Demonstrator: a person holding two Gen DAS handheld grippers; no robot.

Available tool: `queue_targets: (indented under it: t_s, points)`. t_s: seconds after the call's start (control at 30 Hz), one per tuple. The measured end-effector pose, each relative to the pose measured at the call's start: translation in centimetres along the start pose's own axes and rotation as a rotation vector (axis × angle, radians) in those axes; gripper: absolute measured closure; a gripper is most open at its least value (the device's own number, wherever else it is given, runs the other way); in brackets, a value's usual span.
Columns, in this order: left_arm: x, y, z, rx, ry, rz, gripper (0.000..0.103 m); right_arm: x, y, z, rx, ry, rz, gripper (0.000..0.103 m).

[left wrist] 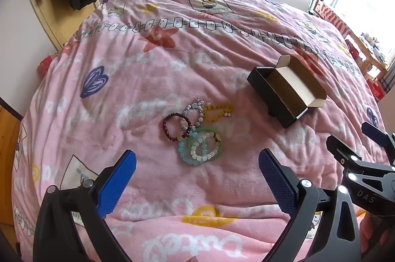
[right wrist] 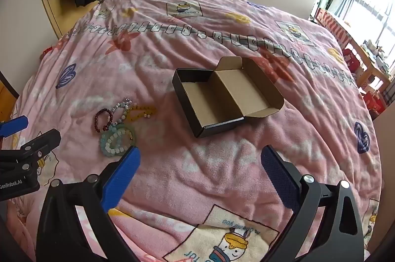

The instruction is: Organize jewelry

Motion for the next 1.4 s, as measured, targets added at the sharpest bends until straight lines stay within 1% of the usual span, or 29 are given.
queue_targets:
  t_s: [0.27,0.5,0.8,1.4]
  points:
    - [-0.03,0.14,0.07,-0.001,0.009,-0.015,0.006,0.01,-0.04,0.11,0.000,0.004,-0.001,0.007]
    - [0.24,0.69,0.23,0.003,0.006,-0.006,0.006,-0.07,-0.09,0.18,0.001,0.001,0.000,0.007]
    - [0.31,0.14,0.58,0.007,0.009,-0.005,0.006,-0.08,-0.17,0.19,0.002,0.000,0.000,0.007]
    - [0.45,0.11,0.62,0.003,0.005,-0.005,0.006,-0.05,-0.13,0.17,0.002,-0.002,0.002,0.007]
Point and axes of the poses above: each gripper's, at about its wrist camera, not at the fingertips, and z roughly against the way its jaws point, x to its right, y to its top, the point moved 9 cm from there along -z, roughly the way its jaws point, and after that the axes turned 8 degrees about -z, right-handed, at the moved point
